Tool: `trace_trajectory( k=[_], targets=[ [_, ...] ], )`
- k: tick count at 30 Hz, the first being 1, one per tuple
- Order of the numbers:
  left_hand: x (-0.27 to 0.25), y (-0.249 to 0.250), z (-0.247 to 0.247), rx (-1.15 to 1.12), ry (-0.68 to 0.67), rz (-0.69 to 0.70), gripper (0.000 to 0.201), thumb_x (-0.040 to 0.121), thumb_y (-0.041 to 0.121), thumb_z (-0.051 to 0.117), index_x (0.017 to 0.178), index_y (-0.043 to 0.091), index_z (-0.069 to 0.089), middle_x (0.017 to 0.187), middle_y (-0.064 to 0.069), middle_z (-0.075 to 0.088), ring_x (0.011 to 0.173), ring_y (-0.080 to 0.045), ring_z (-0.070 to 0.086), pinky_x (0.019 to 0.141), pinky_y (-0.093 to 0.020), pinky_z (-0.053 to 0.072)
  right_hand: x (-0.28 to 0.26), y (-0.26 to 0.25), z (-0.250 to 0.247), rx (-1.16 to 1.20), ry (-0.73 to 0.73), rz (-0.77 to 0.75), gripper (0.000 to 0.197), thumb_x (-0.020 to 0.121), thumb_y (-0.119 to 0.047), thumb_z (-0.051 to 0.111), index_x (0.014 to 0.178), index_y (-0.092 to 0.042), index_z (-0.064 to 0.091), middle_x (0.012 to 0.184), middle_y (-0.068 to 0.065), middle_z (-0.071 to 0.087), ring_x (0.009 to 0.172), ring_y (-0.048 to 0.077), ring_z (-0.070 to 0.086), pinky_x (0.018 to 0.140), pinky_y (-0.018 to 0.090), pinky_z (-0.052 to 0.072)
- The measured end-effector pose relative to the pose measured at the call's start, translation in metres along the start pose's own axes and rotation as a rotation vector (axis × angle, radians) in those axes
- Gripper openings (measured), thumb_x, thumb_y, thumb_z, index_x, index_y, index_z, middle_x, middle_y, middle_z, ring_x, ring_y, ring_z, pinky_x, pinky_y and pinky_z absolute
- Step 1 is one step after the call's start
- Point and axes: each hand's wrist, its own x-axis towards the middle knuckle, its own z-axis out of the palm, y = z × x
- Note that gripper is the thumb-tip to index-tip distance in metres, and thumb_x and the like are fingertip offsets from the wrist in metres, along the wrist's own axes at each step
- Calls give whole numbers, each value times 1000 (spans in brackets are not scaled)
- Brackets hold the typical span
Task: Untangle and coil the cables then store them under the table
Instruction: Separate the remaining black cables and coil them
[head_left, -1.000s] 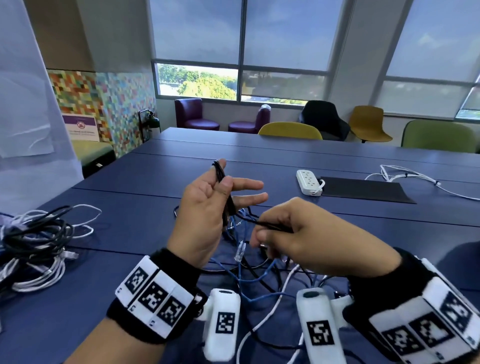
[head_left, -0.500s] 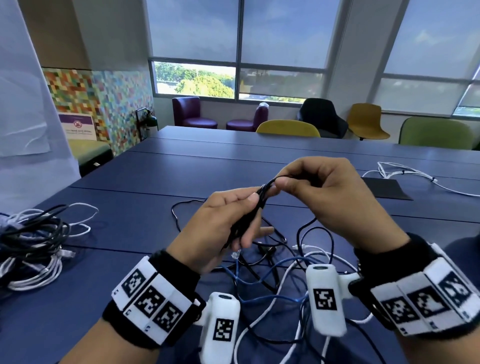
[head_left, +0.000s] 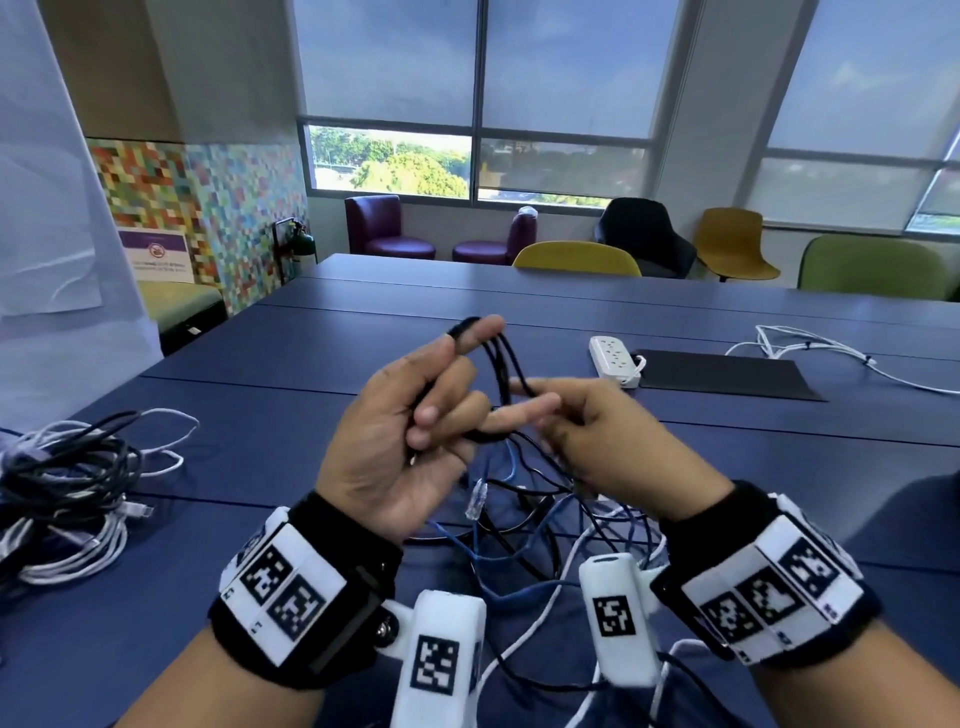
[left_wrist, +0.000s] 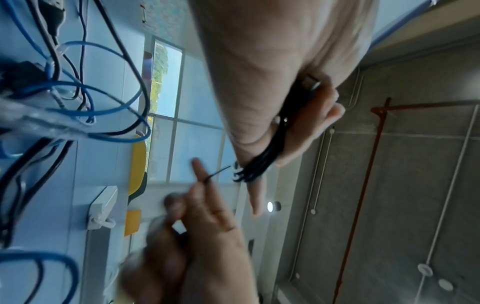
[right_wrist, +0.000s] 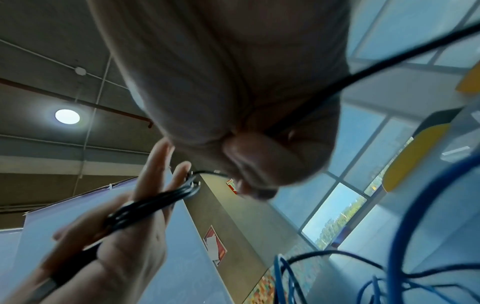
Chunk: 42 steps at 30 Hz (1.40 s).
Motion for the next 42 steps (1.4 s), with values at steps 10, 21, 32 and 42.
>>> trace_trajectory(
  k=[10,21,32,42],
  targets=[
    [9,2,-6,246,286,290,22,101,12,39,118,1,47,69,-4,66,51,-17,62,86,-51,56,-30,-37,10,-501,-324,-126,26,97,-23,49,83,-12,69,53,-6,51,50,3,47,50,16,36],
    [3,-18,2,684,142,174,41,95,5,46,135,2,46,81,-3,73,74,-15,70,71,-29,59,-30,-44,-20,-242,19,-328,20,93,-25,63,76,-16,69,62,-14,64,55,4,53,55,22,44],
    [-5,-13,4,542,-80,-18,33,99,17,41,113,-6,59,49,-6,53,38,-10,36,44,-20,35,-12,-23,-22,153,329,-313,10,71,-19,83,79,-15,79,70,-3,75,67,12,67,55,18,48],
    [-5,-5,11,137,-14,28,43,99,17,39,131,-9,50,45,6,41,39,-4,31,44,-19,30,-3,-10,-10,161,259,-103,25,96,-9,58,112,-20,73,62,-2,52,47,24,40,42,30,43]
  ],
)
